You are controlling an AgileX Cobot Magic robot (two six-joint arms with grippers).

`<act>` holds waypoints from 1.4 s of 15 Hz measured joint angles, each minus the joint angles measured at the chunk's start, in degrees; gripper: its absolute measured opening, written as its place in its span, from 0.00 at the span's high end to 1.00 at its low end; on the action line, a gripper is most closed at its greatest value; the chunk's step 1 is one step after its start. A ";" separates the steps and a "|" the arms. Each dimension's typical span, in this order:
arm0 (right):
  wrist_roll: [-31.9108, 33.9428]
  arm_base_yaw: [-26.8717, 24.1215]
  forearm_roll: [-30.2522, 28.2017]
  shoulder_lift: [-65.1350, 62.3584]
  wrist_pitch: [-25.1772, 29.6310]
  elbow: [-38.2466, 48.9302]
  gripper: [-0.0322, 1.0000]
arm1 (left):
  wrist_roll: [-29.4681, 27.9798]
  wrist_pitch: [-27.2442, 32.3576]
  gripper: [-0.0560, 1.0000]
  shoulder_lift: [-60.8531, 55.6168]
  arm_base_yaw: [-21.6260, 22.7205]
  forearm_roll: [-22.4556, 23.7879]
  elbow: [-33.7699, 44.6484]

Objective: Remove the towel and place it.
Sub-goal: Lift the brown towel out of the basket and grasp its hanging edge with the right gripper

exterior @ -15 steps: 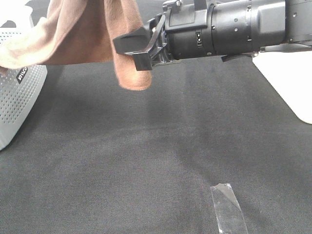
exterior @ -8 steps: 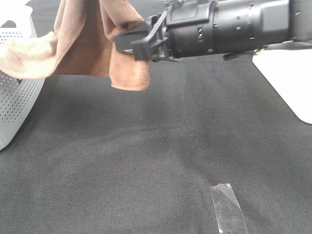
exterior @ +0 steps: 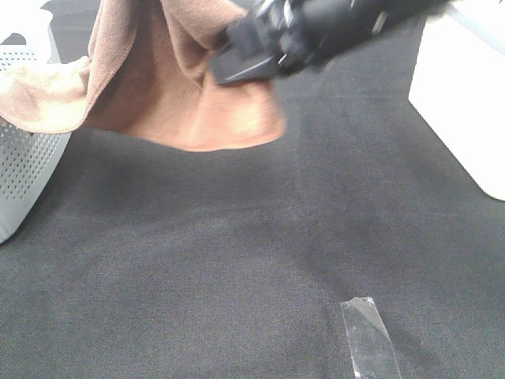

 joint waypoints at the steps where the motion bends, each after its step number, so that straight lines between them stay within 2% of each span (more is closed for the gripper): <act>1: 5.39 0.00 -5.84 0.00 3.27 -4.24 0.97 | 1.38 0.00 0.92 0.00 0.00 0.29 0.00; 3: 12.95 0.00 -18.74 0.00 8.94 -11.92 0.97 | 2.35 0.00 0.92 0.00 0.00 3.04 0.00; 4: 14.09 0.00 -21.43 0.00 9.74 -13.18 0.97 | 2.35 0.00 0.92 0.00 0.00 4.13 0.00; 6: 16.90 0.00 -31.28 0.00 11.34 -17.99 0.97 | 3.15 -1.89 0.92 0.00 0.00 8.19 0.00; 8: 18.33 0.00 -39.19 0.52 11.29 -23.84 0.97 | 5.90 -6.53 0.92 0.00 0.00 9.80 0.00; 9: 18.62 0.00 -45.38 1.83 9.68 -29.91 0.97 | 7.73 -11.46 0.92 0.00 0.00 10.49 0.00; 10: 18.62 0.00 -48.24 3.15 8.94 -33.92 0.97 | 8.82 -15.53 0.92 0.00 0.00 11.57 0.00; 13: 18.62 0.00 -53.46 8.31 5.61 -41.60 0.97 | 12.26 -24.69 0.92 0.46 0.00 15.47 0.00; 15: 18.62 0.00 -55.35 10.71 1.66 -42.57 0.97 | 14.04 -29.85 0.92 1.78 0.00 18.11 0.00; 18: 23.03 -1.15 -60.22 13.87 -7.85 -42.91 0.97 | 14.32 -40.39 0.92 5.44 0.06 24.24 0.00; 21: 27.73 -5.39 -61.31 16.67 -17.59 -42.91 0.97 | 14.32 -53.23 0.92 9.45 1.15 28.19 0.00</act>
